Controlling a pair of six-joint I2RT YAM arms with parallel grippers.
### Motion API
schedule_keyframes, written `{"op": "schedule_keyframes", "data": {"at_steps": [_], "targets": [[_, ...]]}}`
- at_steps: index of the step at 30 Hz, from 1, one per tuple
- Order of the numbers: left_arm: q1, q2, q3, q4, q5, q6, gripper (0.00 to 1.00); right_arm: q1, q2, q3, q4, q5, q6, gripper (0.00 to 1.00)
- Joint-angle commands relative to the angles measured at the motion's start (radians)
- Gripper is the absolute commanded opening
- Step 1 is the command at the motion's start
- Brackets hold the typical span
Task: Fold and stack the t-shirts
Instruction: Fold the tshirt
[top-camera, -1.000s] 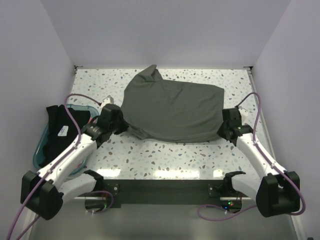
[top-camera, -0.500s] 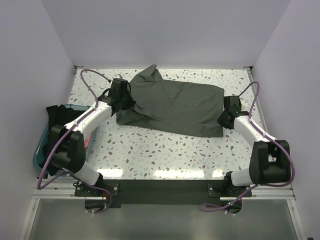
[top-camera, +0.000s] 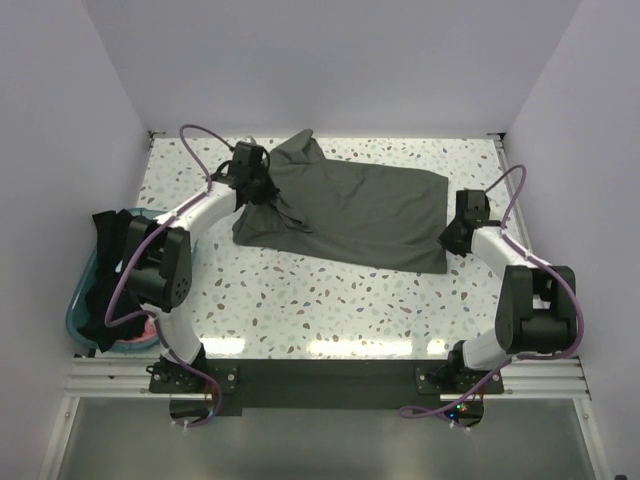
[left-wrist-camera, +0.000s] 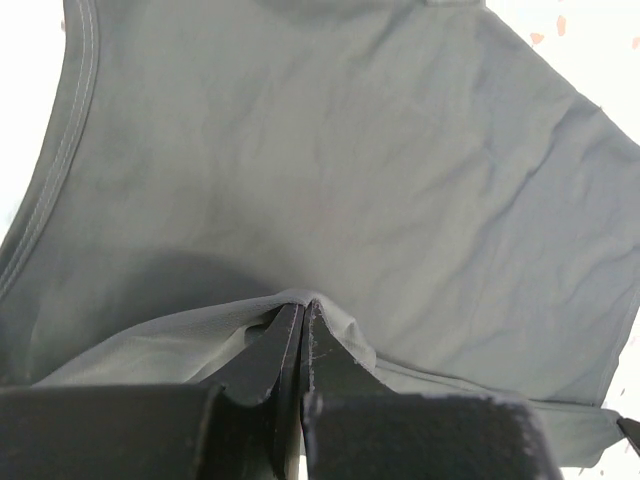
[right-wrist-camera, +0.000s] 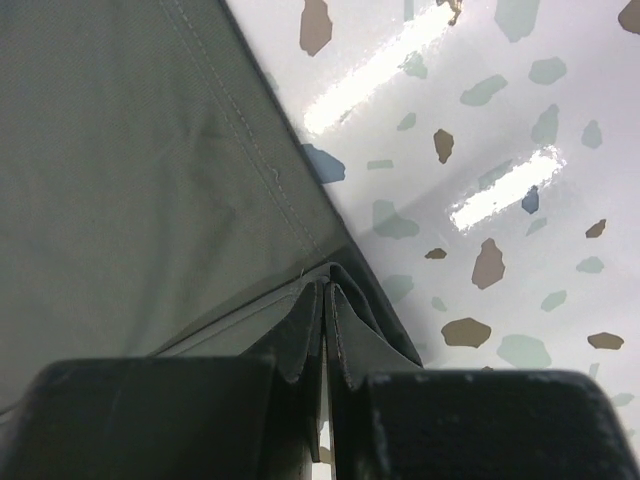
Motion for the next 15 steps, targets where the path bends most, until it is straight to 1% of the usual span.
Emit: {"op": "schedule_keyframes", "data": {"at_steps": [1, 10, 14, 15], "targets": [[0.019, 0.022, 0.074, 0.045, 0.023, 0.032, 0.0, -0.018, 0.009, 0.032, 0.057, -0.009, 0.007, 0.0], [0.054, 0.03, 0.064, 0.081, 0.073, 0.034, 0.0, -0.036, 0.028, 0.032, 0.074, -0.029, 0.013, 0.0], [0.054, 0.083, 0.087, 0.111, 0.118, 0.052, 0.0, -0.041, 0.055, 0.036, 0.088, -0.049, 0.018, 0.0], [0.056, 0.094, 0.095, 0.116, 0.124, 0.067, 0.01, -0.042, 0.064, 0.038, 0.088, -0.05, 0.018, 0.0]]}}
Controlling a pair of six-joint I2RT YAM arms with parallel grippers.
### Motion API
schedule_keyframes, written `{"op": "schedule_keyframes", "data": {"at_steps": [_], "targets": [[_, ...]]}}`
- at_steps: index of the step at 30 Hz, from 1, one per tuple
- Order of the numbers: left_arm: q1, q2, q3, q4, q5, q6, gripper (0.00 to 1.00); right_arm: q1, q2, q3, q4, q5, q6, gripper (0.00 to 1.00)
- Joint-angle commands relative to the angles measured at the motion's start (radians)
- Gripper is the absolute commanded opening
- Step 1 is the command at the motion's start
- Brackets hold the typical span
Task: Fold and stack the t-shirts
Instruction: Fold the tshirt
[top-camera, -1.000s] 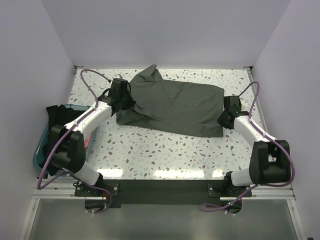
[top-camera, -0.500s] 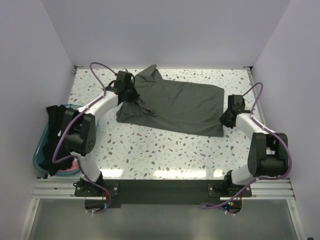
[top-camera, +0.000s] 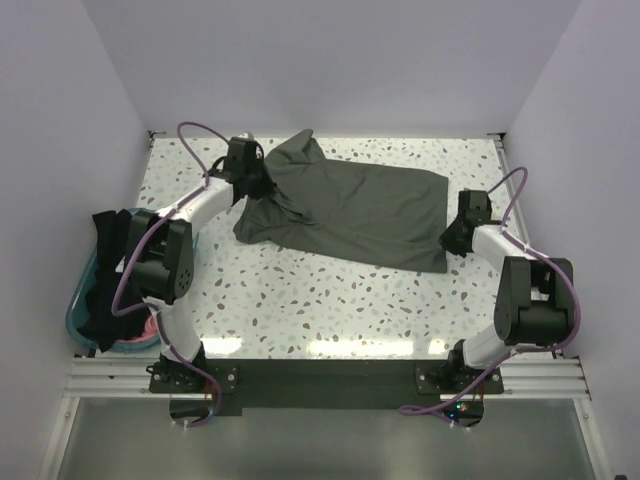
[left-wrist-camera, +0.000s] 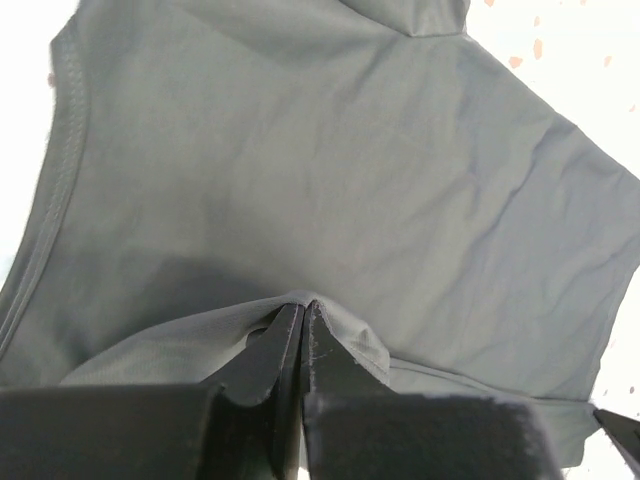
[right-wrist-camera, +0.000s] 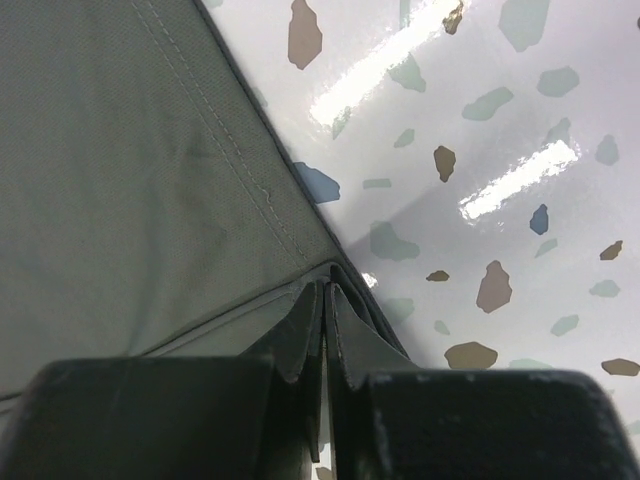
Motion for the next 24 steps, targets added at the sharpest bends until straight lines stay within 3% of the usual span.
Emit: {"op": "schedule_keyframes", "data": {"at_steps": [1, 3, 4, 5, 7, 8, 12, 16, 24], "targets": [[0.008, 0.051, 0.071, 0.083, 0.073, 0.059, 0.09, -0.009, 0.024, 0.043, 0.049, -0.012, 0.015, 0.07], [0.011, 0.08, 0.102, 0.077, 0.091, 0.091, 0.22, -0.012, 0.028, 0.056, 0.038, -0.018, 0.014, 0.23], [0.012, 0.085, 0.132, 0.061, 0.102, 0.102, 0.48, -0.014, 0.028, 0.063, 0.035, -0.02, 0.012, 0.44], [0.015, 0.083, 0.148, 0.04, 0.094, 0.105, 0.62, -0.014, 0.026, 0.076, 0.023, -0.018, 0.011, 0.53], [0.021, 0.051, 0.151, 0.002, 0.03, 0.105, 0.83, -0.014, 0.014, 0.093, 0.001, -0.023, 0.0, 0.72], [0.021, -0.004, 0.134, -0.018, -0.01, 0.102, 0.86, -0.014, 0.003, 0.101, -0.014, -0.023, -0.003, 0.81], [0.026, -0.177, -0.055, -0.14, -0.295, -0.034, 0.91, 0.006, -0.095, 0.063, -0.037, -0.02, -0.003, 0.83], [0.026, -0.324, -0.27, -0.176, -0.378, -0.146, 0.88, 0.02, -0.169, -0.012, -0.055, -0.02, 0.005, 0.82], [0.028, -0.359, -0.478, -0.075, -0.3, -0.206, 0.83, 0.022, -0.183, -0.094, -0.069, 0.008, 0.029, 0.66]]}}
